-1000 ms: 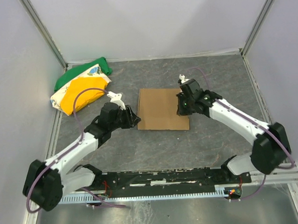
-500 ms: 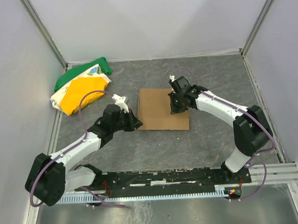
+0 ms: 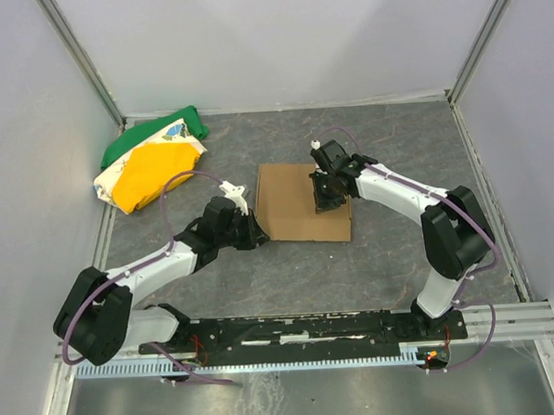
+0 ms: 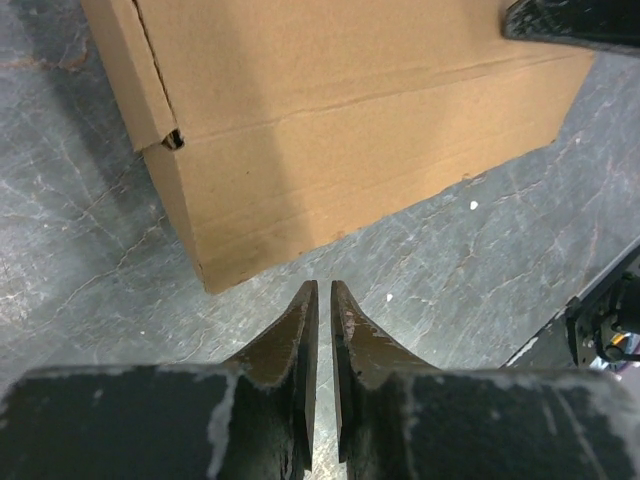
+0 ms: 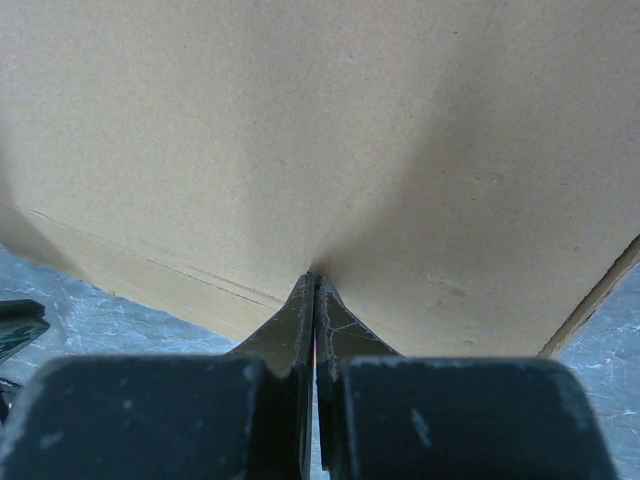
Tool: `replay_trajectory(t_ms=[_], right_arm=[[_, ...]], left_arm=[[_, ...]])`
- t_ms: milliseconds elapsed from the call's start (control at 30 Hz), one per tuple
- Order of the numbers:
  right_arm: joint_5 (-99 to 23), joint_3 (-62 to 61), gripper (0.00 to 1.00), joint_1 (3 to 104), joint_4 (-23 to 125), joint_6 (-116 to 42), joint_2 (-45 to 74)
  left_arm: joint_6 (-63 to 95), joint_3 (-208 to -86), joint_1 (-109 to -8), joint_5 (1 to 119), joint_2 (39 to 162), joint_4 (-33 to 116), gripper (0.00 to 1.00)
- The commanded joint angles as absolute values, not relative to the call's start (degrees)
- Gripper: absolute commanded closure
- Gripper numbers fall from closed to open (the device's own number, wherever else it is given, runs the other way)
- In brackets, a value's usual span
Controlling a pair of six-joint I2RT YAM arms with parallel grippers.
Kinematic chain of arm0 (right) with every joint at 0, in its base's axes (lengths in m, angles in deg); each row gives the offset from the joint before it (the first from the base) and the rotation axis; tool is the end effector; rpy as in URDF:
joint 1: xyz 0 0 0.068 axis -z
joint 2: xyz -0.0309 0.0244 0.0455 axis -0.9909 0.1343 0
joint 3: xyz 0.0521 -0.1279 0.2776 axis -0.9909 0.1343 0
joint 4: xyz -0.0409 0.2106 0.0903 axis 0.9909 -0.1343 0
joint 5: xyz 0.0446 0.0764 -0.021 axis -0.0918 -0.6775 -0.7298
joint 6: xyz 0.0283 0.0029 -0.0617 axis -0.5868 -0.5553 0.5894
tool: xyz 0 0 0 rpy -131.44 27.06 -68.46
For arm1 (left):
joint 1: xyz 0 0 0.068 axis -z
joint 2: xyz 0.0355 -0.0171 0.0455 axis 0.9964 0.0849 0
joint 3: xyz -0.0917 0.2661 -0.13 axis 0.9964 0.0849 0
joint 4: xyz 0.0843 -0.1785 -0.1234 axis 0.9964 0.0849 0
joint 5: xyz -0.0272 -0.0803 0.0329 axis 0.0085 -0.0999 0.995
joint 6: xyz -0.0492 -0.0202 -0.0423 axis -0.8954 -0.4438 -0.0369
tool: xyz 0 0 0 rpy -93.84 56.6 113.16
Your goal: Fold the paper box
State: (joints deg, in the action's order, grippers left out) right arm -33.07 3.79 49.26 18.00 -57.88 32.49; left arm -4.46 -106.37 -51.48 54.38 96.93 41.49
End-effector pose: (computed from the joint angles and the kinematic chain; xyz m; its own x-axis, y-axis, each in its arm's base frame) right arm 0.2895 0.1911 0.2517 -0.9130 -0.0423 -0.4057 -0.1583 0.9534 0.2568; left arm 0.1817 -0.1367 0.2309 -0.8045 -0.0898 -0.5871 0.3144 0.7742 -0.5493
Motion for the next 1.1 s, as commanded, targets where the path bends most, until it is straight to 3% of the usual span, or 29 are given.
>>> replay_trajectory(t_ms=[0, 533, 767, 1067], right_arm=[[-33.49, 1.69, 0.98, 49.03, 17.08, -57.33, 34.43], [-34.54, 1.08, 0.98, 49.01, 16.63, -56.68, 36.96], [-35.13, 1.01, 0.98, 49.00, 17.04, -56.43, 38.64], [-36.31, 0.66, 0.98, 49.01, 17.06, -55.89, 40.83]], left_arm=[[-4.21, -108.76, -50.41, 58.48, 98.93, 43.87, 0.84], [-6.16, -111.51, -47.44, 70.13, 109.67, 37.31, 0.81], [-12.00, -105.77, -43.76, 84.59, 108.39, 25.31, 0.78], [-16.42, -107.18, -41.71, 85.24, 118.02, 13.12, 0.77]])
